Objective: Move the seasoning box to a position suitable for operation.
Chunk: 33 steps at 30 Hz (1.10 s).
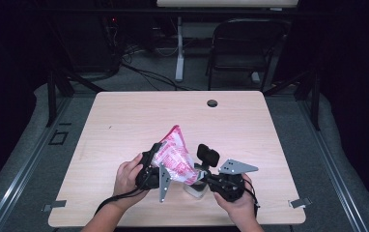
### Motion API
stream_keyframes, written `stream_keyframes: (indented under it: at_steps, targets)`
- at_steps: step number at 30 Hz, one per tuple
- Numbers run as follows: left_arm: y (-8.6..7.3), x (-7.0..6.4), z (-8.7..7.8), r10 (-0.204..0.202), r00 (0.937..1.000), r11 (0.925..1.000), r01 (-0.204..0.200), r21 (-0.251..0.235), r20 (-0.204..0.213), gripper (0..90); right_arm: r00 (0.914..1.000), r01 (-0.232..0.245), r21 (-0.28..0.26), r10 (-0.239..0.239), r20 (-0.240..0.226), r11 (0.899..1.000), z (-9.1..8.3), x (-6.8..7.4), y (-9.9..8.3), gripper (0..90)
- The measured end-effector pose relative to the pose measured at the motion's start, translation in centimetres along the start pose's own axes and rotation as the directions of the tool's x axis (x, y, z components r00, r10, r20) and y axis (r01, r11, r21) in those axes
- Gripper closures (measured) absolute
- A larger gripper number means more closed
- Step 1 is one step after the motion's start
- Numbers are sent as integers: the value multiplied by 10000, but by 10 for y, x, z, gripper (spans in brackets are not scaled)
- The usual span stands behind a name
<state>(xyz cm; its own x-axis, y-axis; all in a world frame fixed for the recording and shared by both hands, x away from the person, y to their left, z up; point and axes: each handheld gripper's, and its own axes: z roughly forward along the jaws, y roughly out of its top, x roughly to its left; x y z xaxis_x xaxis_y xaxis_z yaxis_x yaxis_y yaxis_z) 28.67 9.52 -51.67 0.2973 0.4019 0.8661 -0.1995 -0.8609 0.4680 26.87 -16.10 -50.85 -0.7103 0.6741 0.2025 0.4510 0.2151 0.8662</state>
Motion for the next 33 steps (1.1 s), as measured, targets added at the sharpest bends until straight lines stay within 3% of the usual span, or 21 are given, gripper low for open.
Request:
stream_keyframes:
  at_steps: [33]
  targets:
    - [8,-3,-3,522,9983,9986,-523,-33,-244,601,9998,-100,128,98,159,9999,1,-3,-3,900]
